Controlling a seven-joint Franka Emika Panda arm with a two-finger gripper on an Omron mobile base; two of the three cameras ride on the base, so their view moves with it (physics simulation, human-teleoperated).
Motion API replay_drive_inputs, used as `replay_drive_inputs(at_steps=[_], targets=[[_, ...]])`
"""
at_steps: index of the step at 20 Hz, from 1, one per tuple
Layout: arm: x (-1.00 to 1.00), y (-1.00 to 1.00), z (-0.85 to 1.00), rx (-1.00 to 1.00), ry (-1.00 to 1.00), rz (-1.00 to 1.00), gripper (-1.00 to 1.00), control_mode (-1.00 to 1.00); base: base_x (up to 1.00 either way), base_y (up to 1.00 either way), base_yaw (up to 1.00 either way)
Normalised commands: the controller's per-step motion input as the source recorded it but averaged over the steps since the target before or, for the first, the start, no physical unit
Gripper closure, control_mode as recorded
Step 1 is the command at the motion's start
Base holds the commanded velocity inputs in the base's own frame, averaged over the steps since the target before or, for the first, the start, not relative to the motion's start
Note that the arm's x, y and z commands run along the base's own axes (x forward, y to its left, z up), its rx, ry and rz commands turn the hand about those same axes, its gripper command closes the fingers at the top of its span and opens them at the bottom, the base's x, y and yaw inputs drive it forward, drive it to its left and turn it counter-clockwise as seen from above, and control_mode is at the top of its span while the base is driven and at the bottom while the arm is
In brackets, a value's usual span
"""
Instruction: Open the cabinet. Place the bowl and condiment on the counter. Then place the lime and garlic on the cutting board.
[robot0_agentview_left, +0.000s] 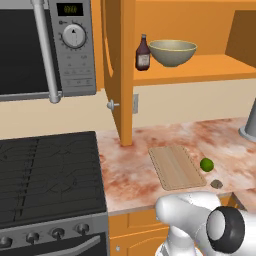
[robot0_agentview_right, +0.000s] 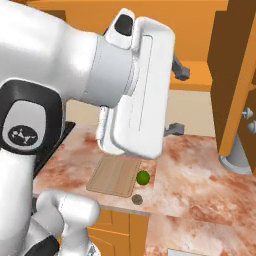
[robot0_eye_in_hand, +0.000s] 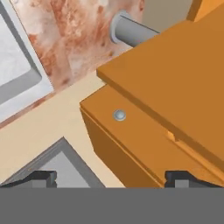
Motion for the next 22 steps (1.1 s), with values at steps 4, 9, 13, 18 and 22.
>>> replay_drive_inputs(at_steps=[4,9,13,18,22], targets=[[-0.92,1.00,-0.29,-0.59,0.02,0.00,-1.00,-1.00,0.00,0.00,0.00],[-0.11,1.00,-0.11,-0.41,0.08,0.00,-1.00,-1.00,0.00,0.00,0.00],[0.16,0.93,-0.03,-0.11,0.00,0.12,-1.00,-1.00,0.00,0.00,0.00],[0.29,0.76,0.00,-0.01,0.03,0.21,-1.00,-1.00,0.00,0.00,0.00],[0.39,0.45,0.00,0.03,0.04,0.28,-1.00,-1.00,0.00,0.00,0.00]])
